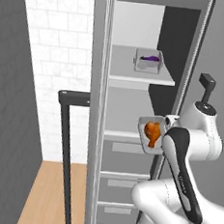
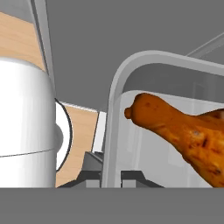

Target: Take the meat container that has the chicken drumstick and place it on the second highest rack of the freezer. Then take the vegetable container that has the garlic and eggplant and place it on the highest rack of the freezer.

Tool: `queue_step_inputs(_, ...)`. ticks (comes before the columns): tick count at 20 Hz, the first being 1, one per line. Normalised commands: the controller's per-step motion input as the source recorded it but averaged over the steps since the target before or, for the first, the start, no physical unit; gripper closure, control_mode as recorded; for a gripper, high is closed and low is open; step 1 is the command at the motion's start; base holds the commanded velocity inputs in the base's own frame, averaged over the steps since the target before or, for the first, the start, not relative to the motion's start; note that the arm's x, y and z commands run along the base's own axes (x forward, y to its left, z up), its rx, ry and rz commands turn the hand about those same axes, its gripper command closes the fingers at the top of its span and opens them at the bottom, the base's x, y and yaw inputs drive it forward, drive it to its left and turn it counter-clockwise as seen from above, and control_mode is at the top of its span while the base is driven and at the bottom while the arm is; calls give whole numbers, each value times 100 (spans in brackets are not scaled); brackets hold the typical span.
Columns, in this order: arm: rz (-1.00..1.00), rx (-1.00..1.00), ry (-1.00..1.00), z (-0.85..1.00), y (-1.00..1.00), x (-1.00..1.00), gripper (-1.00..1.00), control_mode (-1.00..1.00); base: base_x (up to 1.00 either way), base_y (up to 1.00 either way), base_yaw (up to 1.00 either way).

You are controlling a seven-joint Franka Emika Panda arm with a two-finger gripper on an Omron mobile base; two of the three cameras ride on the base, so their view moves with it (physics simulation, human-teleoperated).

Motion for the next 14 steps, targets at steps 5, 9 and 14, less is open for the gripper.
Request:
queue_step_inputs(5, -8, 0, -1, -22, 20, 31, 100, -100, 0, 0, 0)
queue_step_inputs(9, -1, 1, -12, -30, -14, 86, 100, -100, 0, 0, 0)
queue_step_inputs(14, 0, 0, -6, -13, 0, 86, 100, -100, 0, 0, 0)
